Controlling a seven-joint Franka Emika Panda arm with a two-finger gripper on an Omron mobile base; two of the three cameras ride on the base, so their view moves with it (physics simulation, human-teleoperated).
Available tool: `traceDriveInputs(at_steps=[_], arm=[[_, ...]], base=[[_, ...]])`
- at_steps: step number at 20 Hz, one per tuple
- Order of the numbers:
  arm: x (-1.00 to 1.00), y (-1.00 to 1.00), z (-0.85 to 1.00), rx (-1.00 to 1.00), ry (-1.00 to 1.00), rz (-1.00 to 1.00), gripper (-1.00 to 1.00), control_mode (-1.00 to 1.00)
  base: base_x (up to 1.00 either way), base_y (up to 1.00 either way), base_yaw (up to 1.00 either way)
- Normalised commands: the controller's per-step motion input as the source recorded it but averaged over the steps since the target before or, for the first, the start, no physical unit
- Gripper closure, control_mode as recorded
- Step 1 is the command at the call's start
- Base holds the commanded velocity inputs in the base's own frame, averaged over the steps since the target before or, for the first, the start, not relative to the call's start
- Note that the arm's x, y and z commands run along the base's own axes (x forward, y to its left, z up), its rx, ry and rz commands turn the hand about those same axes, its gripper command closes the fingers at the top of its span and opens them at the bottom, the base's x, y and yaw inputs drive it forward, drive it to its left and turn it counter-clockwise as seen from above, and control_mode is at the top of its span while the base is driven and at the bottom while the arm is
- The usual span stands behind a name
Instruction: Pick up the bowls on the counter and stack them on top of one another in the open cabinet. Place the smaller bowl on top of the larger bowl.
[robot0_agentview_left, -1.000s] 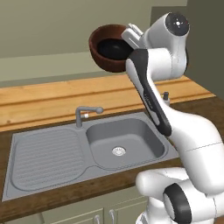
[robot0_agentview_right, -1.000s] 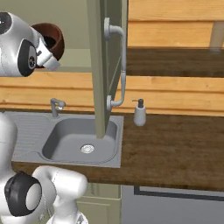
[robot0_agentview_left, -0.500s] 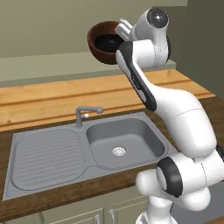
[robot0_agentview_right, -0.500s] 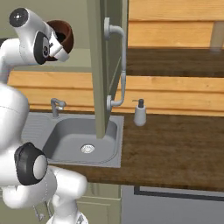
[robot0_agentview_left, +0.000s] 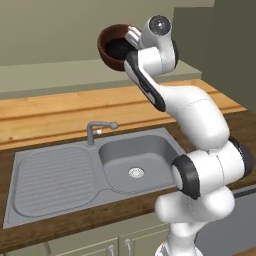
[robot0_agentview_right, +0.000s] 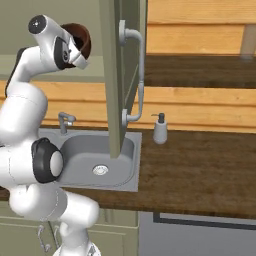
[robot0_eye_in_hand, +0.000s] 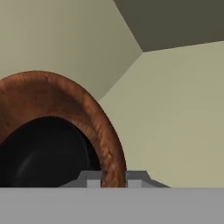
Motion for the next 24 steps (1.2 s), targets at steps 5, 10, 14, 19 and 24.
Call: traceDriveInputs(at_steps=[5,10,14,19,24], arm=[[0.52,0.00,-0.24,-0.01,-0.02,-0.01,-1.00,-1.00],[-0.39,0.00,0.39,0.00,-0.26,0.00,-1.00,-1.00],[-1.00,-0.04,-0.01,0.00,-0.44,0.00,-1.00,-1.00],[-1.00,-0.29,-0.98,0.00,-0.25,0.00,-1.00,-1.00],[-1.00,-0.45,-1.00,-0.04,-0.05,0.00,-1.00,-1.00]], base=[[0.00,0.00,0.00],[0.00,0.00,0.00],[0.00,0.00,0.00],[0.00,0.00,0.00],[0.00,0.00,0.00]])
